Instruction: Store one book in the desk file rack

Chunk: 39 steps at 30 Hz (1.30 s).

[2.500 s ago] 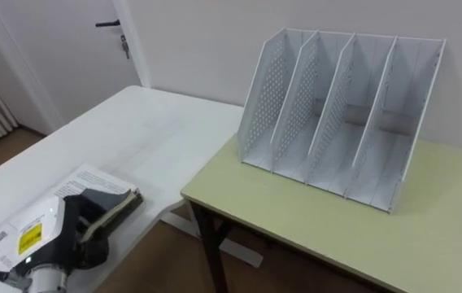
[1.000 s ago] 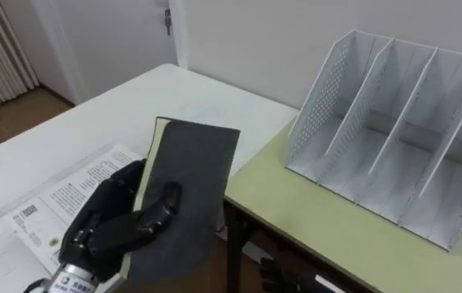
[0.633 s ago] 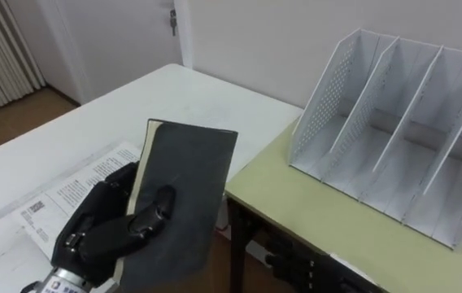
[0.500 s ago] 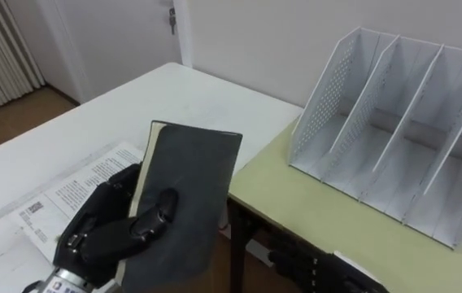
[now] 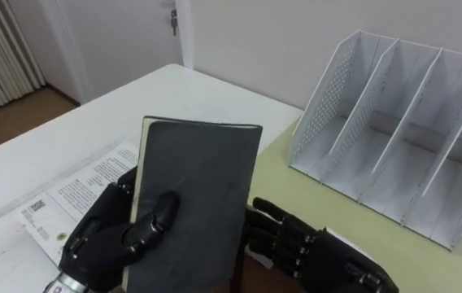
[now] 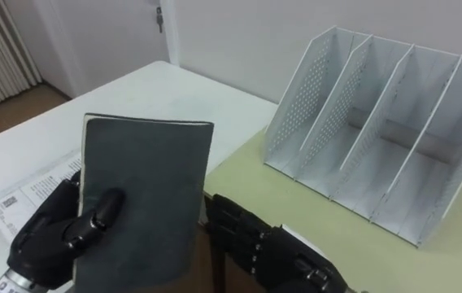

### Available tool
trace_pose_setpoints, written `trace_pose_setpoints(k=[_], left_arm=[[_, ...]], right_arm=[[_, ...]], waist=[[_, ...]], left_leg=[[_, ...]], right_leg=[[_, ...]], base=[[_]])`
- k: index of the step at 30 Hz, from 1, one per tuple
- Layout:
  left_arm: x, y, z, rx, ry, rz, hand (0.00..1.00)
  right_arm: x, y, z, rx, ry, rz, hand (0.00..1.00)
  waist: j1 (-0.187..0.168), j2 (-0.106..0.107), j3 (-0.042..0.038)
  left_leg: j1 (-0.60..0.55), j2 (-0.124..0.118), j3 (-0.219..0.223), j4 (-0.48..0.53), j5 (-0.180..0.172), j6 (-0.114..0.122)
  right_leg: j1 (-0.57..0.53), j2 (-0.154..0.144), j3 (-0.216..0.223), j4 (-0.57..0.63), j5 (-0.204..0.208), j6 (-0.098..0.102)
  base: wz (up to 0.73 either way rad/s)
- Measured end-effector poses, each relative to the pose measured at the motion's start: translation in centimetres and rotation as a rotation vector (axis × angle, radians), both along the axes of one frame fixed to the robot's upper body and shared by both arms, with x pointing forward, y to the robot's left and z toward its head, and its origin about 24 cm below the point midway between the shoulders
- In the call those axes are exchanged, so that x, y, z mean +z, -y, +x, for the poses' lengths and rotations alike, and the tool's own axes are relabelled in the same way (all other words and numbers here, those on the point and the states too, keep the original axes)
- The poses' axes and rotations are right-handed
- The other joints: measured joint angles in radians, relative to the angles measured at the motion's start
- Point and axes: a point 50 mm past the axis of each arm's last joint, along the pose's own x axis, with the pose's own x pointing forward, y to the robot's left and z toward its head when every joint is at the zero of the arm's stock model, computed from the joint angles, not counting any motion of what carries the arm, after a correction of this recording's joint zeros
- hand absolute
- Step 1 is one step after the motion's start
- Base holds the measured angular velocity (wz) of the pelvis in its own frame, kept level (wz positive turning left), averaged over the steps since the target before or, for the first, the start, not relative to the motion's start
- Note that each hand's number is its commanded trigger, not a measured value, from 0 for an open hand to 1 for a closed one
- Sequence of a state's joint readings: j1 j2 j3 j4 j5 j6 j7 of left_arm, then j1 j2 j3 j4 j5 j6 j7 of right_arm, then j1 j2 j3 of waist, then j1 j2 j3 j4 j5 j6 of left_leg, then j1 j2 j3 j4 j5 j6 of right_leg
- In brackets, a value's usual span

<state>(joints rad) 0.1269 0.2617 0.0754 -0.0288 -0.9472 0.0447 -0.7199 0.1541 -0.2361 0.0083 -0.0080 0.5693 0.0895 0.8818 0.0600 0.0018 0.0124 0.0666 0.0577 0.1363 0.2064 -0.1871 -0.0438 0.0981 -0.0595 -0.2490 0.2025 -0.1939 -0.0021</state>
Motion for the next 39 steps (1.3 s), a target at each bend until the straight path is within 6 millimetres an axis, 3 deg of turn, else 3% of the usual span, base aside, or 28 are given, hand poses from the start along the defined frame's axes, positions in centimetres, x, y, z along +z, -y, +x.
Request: trace_pose_setpoints(k=[15, 23, 29, 30, 32, 33, 34, 36, 37, 39], left_arm=[[-1.1, 0.9, -0.2, -0.095, -0.041, -0.016, 1.0], [-1.3, 1.1, 0.1, -0.121, -0.039, -0.025, 1.0], [-1.3, 1.3, 0.1, -0.129, -0.039, -0.043, 1.0], [-1.3, 1.3, 0.1, -0.129, -0.039, -0.043, 1.0], [-1.3, 1.4, 0.1, -0.132, -0.04, -0.044, 1.0], [-1.3, 1.4, 0.1, -0.131, -0.041, -0.046, 1.0], [-1.3, 1.4, 0.1, -0.131, -0.04, -0.05, 1.0], [-1.2, 1.4, 0.2, -0.133, -0.036, -0.073, 1.0], [-1.1, 1.5, 0.2, -0.136, -0.034, -0.08, 1.0], [-1.0, 1.7, 0.3, -0.149, -0.028, -0.094, 1.0]], right_arm=[[-0.3, -1.8, -0.5, 0.145, -0.039, 0.061, 0.0], [-0.2, -1.9, -0.2, 0.144, -0.042, 0.054, 0.0], [-0.1, -2.2, -0.2, 0.133, -0.058, 0.099, 0.0], [-0.2, -2.3, -0.2, 0.129, -0.063, 0.107, 0.15], [-0.2, -2.3, -0.2, 0.128, -0.071, 0.113, 0.3], [-0.1, -2.3, -0.1, 0.13, -0.073, 0.113, 0.49], [-0.1, -2.3, 0.0, 0.131, -0.072, 0.114, 0.53], [0.2, -2.4, 0.2, 0.133, -0.065, 0.134, 0.76], [0.2, -2.4, 0.2, 0.132, -0.065, 0.143, 1.0], [0.4, -2.5, 0.3, 0.13, -0.061, 0.153, 1.0]], waist=[[0.028, -0.008, -0.0029], [0.026, 0.001, 0.0063], [0.025, 0.002, 0.0071], [0.026, 0.001, 0.007], [0.026, 0.001, 0.0065], [0.027, 0.001, 0.0065], [0.026, 0.001, 0.0064], [0.025, 0.001, 0.0063], [0.026, 0.001, 0.0061], [0.025, 0.002, 0.0051]], left_leg=[[-0.015, 0.002, 0.004, 0.013, -0.001, 0.001], [-0.02, 0.002, 0.005, 0.015, -0.003, 0.005], [-0.027, 0.001, 0.007, 0.014, -0.004, 0.006], [-0.033, 0.001, 0.008, 0.014, -0.004, 0.006], [-0.039, 0.001, 0.008, 0.015, -0.004, 0.006], [-0.041, 0.001, 0.01, 0.016, -0.004, 0.006], [-0.041, 0.0, 0.011, 0.017, -0.004, 0.006], [-0.039, 0.0, 0.015, 0.017, -0.004, 0.006], [-0.039, 0.0, 0.016, 0.017, -0.004, 0.006], [-0.038, 0.0, 0.017, 0.018, -0.004, 0.006]], right_leg=[[-0.016, 0.001, 0.006, 0.004, -0.001, -0.002], [-0.016, 0.001, 0.005, 0.003, -0.001, -0.002], [-0.025, 0.0, 0.005, 0.006, -0.003, 0.0], [-0.033, 0.0, 0.006, 0.01, -0.003, 0.0], [-0.046, -0.001, 0.011, 0.02, -0.003, 0.0], [-0.048, -0.001, 0.015, 0.02, -0.003, 0.0], [-0.048, -0.001, 0.015, 0.02, -0.003, 0.0], [-0.048, -0.002, 0.021, 0.019, -0.003, 0.0], [-0.048, -0.001, 0.021, 0.019, -0.003, 0.0], [-0.048, -0.001, 0.023, 0.019, -0.003, 0.0]], base=[[0.0], [0.0], [0.0], [0.0], [-0.06], [-0.09], [-0.07], [-0.06], [-0.04], [0.0]])
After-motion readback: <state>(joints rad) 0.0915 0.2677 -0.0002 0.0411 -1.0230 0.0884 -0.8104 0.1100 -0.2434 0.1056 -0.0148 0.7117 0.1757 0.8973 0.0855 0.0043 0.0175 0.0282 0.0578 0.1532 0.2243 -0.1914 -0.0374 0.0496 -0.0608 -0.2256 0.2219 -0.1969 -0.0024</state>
